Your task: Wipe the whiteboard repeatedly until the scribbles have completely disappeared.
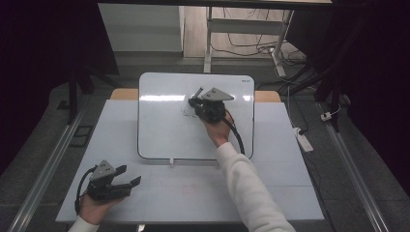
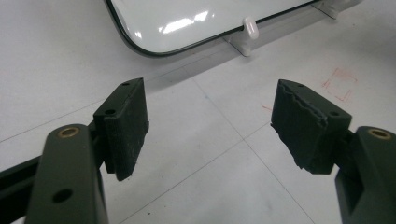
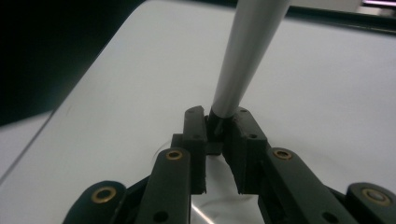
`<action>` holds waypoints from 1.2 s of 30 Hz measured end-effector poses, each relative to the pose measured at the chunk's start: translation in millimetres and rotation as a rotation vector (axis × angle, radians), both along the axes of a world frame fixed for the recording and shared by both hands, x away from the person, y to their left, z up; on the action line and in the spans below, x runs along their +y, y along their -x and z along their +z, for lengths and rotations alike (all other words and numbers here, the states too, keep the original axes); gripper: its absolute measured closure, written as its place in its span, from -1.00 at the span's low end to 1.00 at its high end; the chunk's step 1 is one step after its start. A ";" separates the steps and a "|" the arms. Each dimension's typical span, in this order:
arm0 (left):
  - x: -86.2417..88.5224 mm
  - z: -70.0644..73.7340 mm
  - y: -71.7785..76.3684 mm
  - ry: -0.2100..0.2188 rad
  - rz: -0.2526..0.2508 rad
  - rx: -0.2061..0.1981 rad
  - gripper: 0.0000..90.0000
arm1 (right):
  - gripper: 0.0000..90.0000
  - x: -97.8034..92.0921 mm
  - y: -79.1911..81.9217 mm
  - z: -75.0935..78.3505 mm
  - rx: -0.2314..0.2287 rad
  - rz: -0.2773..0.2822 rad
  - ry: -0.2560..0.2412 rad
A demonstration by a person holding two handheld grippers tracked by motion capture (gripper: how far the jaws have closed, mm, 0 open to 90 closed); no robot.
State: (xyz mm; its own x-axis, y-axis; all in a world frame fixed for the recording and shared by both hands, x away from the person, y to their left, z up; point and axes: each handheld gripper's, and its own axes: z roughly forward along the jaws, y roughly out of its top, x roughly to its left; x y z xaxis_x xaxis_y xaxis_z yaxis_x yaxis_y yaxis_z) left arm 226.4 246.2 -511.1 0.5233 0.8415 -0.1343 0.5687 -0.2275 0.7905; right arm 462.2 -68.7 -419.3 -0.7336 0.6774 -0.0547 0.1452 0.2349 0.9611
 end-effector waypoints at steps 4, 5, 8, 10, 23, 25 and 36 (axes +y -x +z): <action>-0.1 0.9 0.6 0.001 -0.002 -0.004 -0.37 | 0.73 12.8 1.1 -3.4 0.019 0.047 0.014; 0.2 1.0 0.7 0.002 -0.002 -0.004 -0.37 | 0.73 24.4 8.7 -7.6 -0.023 0.084 0.100; 0.3 -0.4 0.4 0.002 -0.002 -0.001 -0.38 | 0.73 14.9 -0.3 0.9 -0.021 -0.002 0.028; -0.1 -0.9 0.6 0.000 -0.003 0.000 -0.38 | 0.73 12.6 -1.6 1.0 -0.010 -0.016 0.007; 1.7 0.2 0.2 0.006 -0.001 -0.007 -0.38 | 0.73 35.3 26.8 -19.8 -0.048 0.111 0.168; 2.4 -0.5 0.1 0.007 0.000 -0.006 -0.38 | 0.73 22.2 18.6 -13.7 -0.028 0.043 0.093; 3.6 0.2 1.8 0.013 0.004 -0.007 -0.38 | 0.73 9.3 16.2 -14.4 0.010 -0.025 -0.003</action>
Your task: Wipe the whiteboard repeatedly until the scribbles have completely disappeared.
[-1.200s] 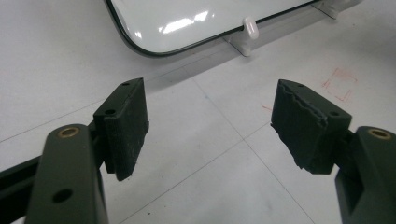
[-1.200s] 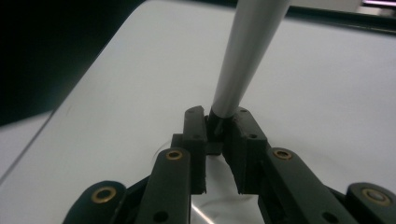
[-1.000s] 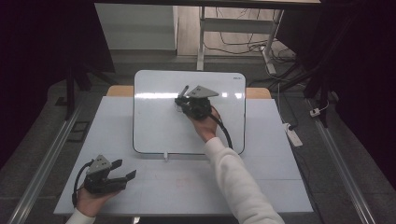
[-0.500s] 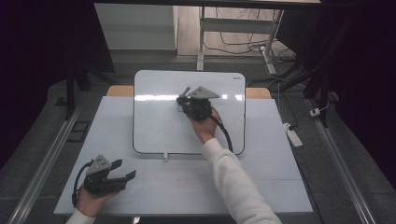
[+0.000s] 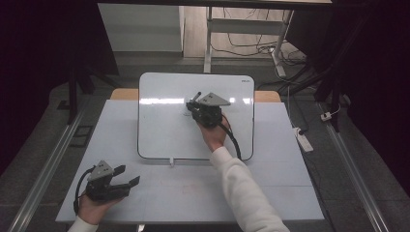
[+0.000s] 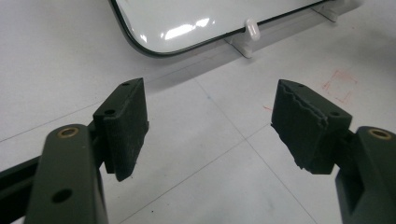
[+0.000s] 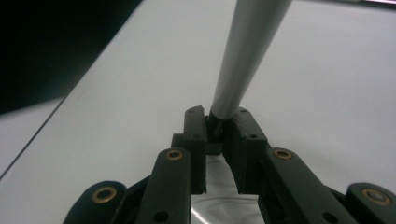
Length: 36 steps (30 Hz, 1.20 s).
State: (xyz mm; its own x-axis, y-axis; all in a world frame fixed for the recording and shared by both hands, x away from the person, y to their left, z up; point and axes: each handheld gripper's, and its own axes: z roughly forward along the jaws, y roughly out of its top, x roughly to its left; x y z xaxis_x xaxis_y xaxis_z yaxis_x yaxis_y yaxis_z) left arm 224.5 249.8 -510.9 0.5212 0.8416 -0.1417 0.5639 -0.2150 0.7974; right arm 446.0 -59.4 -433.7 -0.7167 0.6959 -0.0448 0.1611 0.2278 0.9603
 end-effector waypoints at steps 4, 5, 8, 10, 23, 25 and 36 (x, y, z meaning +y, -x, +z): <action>-0.8 -0.4 -1.6 -0.001 0.000 0.002 -0.38 | 0.73 19.2 18.3 -12.2 -0.029 0.106 0.133; -1.0 -0.8 -1.8 -0.003 -0.002 0.003 -0.38 | 0.73 21.1 21.4 -13.6 -0.044 0.113 0.157; -1.1 -0.8 -0.6 -0.003 0.000 0.002 -0.38 | 0.73 -4.9 4.9 -4.6 0.011 0.029 0.019; -1.3 -0.6 -1.0 -0.002 0.000 0.002 -0.38 | 0.73 1.4 12.2 -7.5 0.001 0.041 0.056; -0.7 -1.4 -2.1 -0.003 0.005 0.005 -0.38 | 0.73 7.6 22.1 -12.6 -0.010 0.103 0.150; -0.6 -1.6 -1.3 -0.004 0.005 0.005 -0.38 | 0.73 3.1 18.7 -9.8 -0.014 0.080 0.131; -0.7 -1.6 -0.9 -0.003 0.006 0.007 -0.38 | 0.73 -9.8 6.8 -4.8 0.021 0.006 0.009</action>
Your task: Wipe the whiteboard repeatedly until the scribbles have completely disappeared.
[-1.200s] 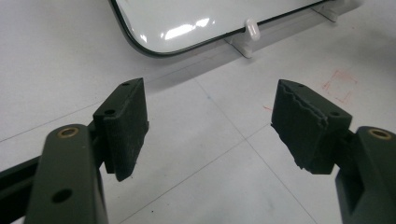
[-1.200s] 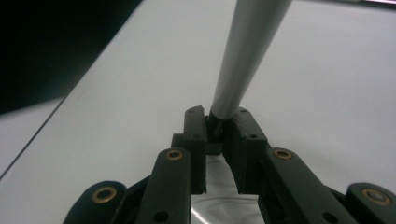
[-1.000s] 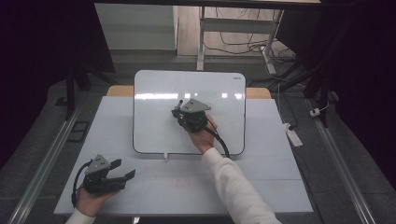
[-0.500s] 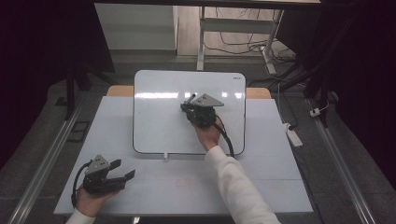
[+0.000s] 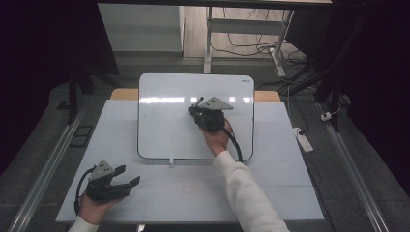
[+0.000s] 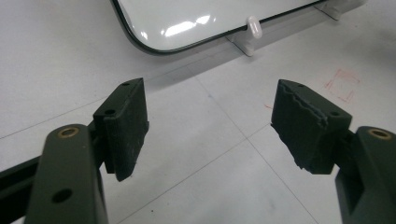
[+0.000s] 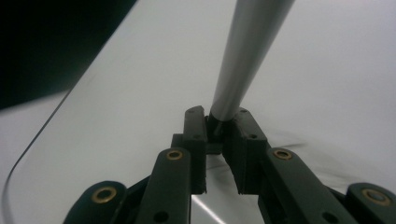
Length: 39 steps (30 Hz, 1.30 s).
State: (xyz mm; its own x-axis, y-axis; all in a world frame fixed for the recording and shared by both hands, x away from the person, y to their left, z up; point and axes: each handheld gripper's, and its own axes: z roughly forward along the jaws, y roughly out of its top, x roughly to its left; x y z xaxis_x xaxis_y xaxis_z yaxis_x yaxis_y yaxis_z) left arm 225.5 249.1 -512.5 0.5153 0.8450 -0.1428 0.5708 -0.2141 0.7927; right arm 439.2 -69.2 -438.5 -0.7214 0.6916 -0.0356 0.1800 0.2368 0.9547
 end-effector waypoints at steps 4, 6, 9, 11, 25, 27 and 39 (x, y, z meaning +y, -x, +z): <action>0.0 -0.5 -1.8 0.000 -0.002 0.004 -0.38 | 0.73 18.9 14.5 -6.7 -0.025 0.088 0.128; -0.5 -1.1 -2.2 0.000 -0.004 0.007 -0.38 | 0.73 18.9 13.1 -5.1 -0.036 0.089 0.146; -0.2 -0.2 -0.2 0.000 -0.001 0.002 -0.38 | 0.73 3.8 -0.6 3.3 -0.023 -0.002 0.033; 0.2 0.2 -0.4 0.003 -0.001 -0.001 -0.37 | 0.73 6.5 1.6 1.0 -0.018 -0.006 0.031; -0.9 -1.1 -2.8 0.001 -0.007 0.007 -0.38 | 0.73 9.5 22.4 -13.0 -0.046 0.070 0.141; -1.6 -0.7 -1.1 0.001 -0.004 0.004 -0.38 | 0.73 -12.8 9.8 -3.3 -0.044 -0.047 0.036; -0.7 -0.6 -0.8 0.008 0.003 0.004 -0.38 | 0.73 -18.0 -5.4 9.8 -0.043 -0.095 0.011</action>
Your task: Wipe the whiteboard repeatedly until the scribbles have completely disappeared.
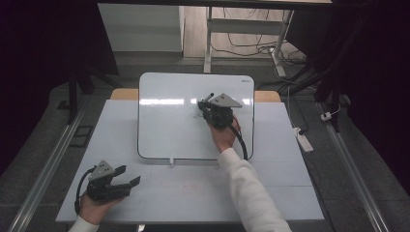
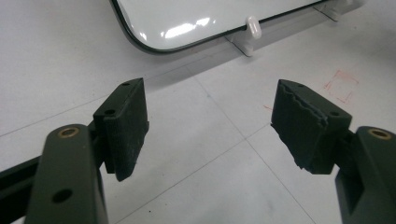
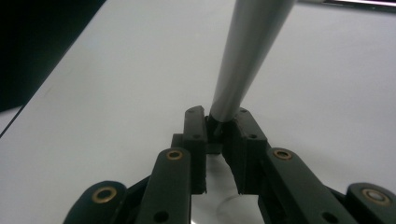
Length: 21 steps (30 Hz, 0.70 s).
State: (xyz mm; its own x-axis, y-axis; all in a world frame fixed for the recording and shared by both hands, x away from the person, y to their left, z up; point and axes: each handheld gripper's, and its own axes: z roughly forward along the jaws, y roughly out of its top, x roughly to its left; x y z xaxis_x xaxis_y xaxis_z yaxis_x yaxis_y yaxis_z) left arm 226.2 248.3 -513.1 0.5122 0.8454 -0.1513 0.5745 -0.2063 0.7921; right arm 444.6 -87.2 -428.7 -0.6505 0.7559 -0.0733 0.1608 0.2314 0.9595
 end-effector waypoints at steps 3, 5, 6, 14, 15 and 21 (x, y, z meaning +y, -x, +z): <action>-0.5 -0.5 -2.1 -0.001 -0.007 0.003 -0.38 | 0.73 23.4 11.7 -8.4 0.002 0.100 0.074; -0.5 -1.0 -2.4 -0.002 -0.006 0.005 -0.38 | 0.73 28.2 14.5 -10.4 -0.020 0.116 0.111; -0.2 -1.1 -1.9 -0.003 -0.006 0.005 -0.38 | 0.73 26.3 12.3 -9.2 -0.028 0.107 0.113; -1.3 -0.9 -2.7 -0.002 -0.009 0.006 -0.38 | 0.73 32.1 13.3 -13.3 -0.011 0.077 0.036; -1.7 -0.9 -2.1 -0.004 -0.011 0.006 -0.38 | 0.73 32.8 13.1 -13.2 -0.019 0.079 0.048; -1.1 -0.8 -2.2 0.004 -0.005 0.007 -0.38 | 0.73 15.6 -1.7 -2.4 -0.013 -0.022 -0.051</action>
